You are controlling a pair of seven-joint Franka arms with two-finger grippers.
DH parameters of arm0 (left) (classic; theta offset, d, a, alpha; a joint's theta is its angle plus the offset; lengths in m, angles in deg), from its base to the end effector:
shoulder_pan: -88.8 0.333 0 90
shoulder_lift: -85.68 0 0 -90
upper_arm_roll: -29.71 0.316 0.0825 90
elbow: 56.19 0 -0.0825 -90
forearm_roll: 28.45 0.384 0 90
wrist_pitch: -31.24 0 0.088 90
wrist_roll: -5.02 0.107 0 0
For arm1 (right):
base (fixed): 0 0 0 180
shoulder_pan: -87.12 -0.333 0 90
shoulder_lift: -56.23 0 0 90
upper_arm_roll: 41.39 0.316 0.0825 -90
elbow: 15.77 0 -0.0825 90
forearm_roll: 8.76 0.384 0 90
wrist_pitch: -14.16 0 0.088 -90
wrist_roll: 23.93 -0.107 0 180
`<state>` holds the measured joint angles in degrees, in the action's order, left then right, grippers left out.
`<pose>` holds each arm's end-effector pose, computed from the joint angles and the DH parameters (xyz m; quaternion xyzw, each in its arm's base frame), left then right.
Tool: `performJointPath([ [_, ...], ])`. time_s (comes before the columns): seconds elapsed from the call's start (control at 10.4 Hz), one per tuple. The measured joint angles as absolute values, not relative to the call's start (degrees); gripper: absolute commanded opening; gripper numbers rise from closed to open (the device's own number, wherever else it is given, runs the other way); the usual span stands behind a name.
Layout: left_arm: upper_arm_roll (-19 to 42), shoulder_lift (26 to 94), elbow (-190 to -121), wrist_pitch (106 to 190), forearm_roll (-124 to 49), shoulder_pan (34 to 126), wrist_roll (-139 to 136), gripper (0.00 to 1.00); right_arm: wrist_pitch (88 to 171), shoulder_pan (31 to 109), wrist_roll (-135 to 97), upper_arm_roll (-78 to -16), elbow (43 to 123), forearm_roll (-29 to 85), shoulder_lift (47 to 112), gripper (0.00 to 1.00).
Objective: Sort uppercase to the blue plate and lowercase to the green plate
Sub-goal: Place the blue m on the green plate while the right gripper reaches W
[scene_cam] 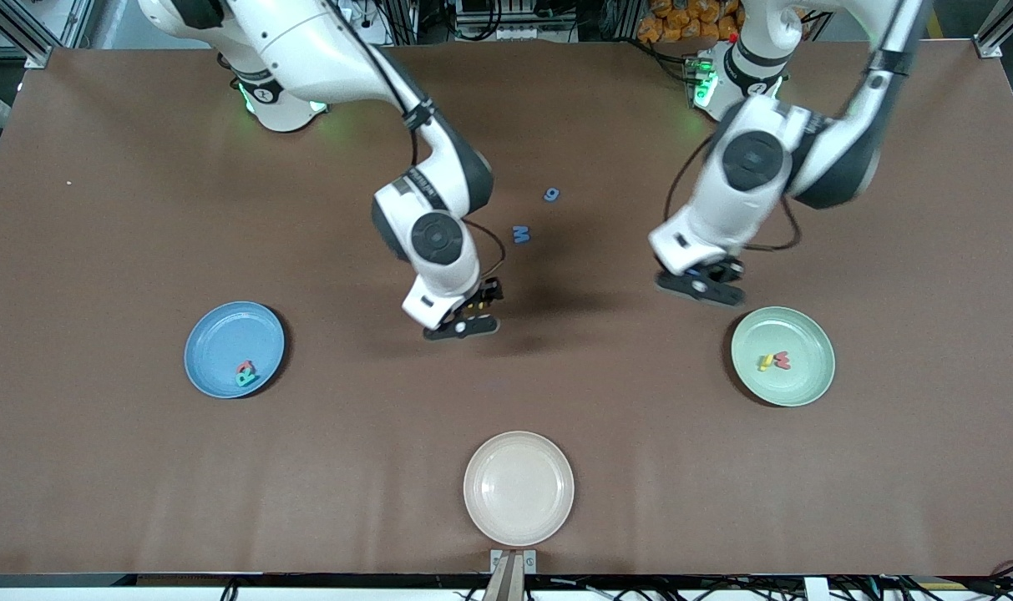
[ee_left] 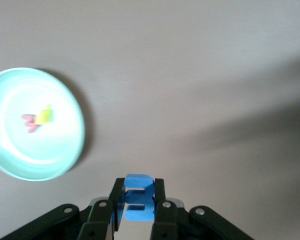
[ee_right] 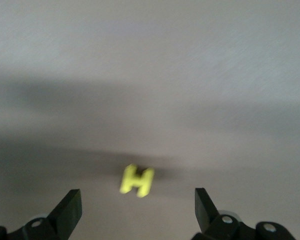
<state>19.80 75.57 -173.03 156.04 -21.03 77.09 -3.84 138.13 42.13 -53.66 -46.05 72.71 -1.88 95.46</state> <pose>0.5392 -0.2061 0.3561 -0.9882 0.1475 0.0065 0.0405 0.5245 0.4623 0.2447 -0.9971 -0.0656 0.0385 0.0008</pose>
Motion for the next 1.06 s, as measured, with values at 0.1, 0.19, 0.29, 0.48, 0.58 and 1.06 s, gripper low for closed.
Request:
performJointPath([
  [0.1, 23.8, 74.2, -172.9, 156.0, -21.8, 77.1, -0.7, 0.0, 138.4, 39.8, -56.0, -46.0, 73.3, -1.9, 95.5, 1.0],
  [0.19, 27.0, 72.3, -172.8, 156.0, -22.0, 77.2, 1.1, 0.0, 139.7, 37.4, -57.9, -46.0, 74.5, -1.9, 95.5, 1.0],
  [0.29, 29.0, 70.3, -172.8, 156.2, -22.0, 77.2, 1.5, 0.0, 141.8, 34.7, -59.5, -45.9, 76.3, -1.9, 95.5, 1.0],
  [0.48, 31.6, 67.8, -172.1, 156.5, -22.0, 77.0, 1.5, 0.0, 146.5, 30.4, -61.1, -45.9, 80.0, -1.9, 95.3, 1.0],
  [0.58, 33.0, 66.8, -171.5, 157.1, -22.0, 76.9, 1.5, 0.0, 147.8, 29.3, -61.6, -45.7, 81.3, -1.6, 95.3, 1.0],
  [1.06, 37.6, 62.7, -169.1, 162.6, -22.0, 76.9, 1.5, 1.0, 152.7, 28.7, -61.6, -44.2, 86.5, 0.2, 93.3, 1.0],
])
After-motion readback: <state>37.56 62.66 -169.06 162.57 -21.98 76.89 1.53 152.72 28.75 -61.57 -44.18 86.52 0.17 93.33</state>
